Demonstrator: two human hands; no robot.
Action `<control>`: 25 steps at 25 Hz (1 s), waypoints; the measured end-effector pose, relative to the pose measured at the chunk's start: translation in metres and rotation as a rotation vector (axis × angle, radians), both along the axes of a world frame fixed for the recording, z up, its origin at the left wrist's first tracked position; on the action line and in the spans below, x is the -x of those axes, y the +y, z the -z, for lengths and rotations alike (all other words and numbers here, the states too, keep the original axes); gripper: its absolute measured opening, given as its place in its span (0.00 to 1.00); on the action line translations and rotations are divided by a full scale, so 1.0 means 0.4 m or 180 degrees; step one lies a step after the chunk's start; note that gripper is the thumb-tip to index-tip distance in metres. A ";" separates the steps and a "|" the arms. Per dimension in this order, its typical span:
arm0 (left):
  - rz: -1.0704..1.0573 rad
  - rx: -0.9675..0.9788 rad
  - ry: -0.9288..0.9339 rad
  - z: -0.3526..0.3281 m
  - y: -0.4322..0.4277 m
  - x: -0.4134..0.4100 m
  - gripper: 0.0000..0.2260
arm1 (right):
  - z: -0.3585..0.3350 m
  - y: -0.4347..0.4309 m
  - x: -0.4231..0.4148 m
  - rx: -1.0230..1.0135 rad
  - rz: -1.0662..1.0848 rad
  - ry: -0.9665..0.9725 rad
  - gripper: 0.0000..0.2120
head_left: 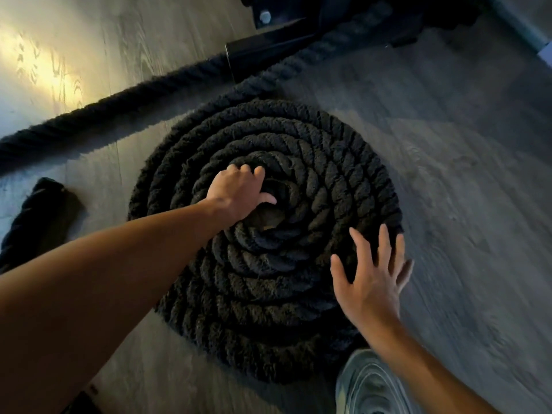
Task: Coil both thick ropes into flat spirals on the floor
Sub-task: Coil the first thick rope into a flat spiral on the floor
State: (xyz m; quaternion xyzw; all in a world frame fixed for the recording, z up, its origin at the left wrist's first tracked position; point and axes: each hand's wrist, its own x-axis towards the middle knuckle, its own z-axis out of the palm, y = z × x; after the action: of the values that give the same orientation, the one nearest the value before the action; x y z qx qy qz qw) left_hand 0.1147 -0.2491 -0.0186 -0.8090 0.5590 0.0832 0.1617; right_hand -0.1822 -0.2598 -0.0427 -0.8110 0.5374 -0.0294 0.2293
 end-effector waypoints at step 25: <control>-0.0763 0.1037 0.1042 -0.011 0.099 0.000 0.21 | 0.025 -0.028 0.023 0.0222 -0.0097 -0.0265 0.31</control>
State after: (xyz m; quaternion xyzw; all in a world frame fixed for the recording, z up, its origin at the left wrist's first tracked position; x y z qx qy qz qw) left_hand 0.1149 -0.2096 -0.0140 -0.8606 0.4839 0.1405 -0.0743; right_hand -0.1915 -0.2711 -0.0528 -0.8247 0.5137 -0.0784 0.2234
